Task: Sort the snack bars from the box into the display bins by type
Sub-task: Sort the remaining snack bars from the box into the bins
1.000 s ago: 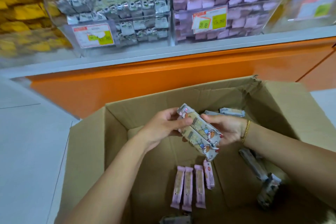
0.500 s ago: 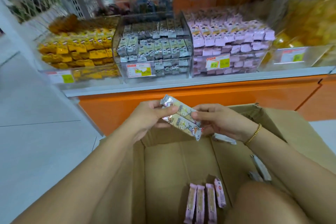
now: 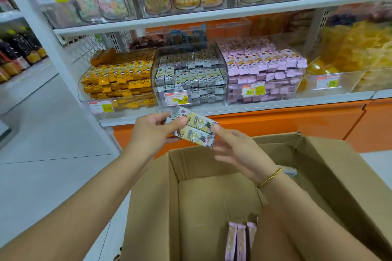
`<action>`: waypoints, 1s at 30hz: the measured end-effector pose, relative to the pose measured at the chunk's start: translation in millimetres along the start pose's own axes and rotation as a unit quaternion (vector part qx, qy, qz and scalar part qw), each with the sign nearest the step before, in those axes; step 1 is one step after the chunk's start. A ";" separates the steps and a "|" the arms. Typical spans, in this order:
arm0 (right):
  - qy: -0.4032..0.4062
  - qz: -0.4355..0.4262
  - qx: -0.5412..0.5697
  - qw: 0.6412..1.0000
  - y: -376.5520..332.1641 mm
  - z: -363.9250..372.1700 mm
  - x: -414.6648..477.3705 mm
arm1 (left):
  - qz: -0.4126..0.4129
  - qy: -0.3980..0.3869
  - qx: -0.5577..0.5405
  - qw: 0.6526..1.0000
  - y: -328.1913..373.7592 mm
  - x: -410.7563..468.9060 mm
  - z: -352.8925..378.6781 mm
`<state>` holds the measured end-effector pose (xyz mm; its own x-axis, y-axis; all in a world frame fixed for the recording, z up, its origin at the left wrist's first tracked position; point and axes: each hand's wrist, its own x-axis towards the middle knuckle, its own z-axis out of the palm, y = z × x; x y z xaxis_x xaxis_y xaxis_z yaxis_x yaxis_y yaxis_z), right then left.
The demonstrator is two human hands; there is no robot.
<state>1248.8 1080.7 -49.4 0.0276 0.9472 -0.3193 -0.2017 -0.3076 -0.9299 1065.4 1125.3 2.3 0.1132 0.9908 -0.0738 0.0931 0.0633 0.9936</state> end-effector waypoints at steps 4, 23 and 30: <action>-0.077 0.103 0.193 0.973 0.2 33.1 -5.6 | 0.125 0.070 0.062 0.988 -7.4 -1.3 2.7; 0.159 -0.116 -0.316 0.928 -127.2 32.3 156.8 | 0.189 0.054 0.381 0.903 -22.3 132.4 4.4; 0.153 -0.056 -0.581 0.798 -146.1 53.6 235.2 | 0.233 0.064 0.409 0.880 -45.9 151.8 -10.4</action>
<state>1232.3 1353.2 21.1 0.2543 0.9632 -0.0870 0.8573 -0.2661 -0.4408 1068.0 1274.0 -53.7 0.2198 0.8955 0.3869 0.7525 -0.4080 0.5169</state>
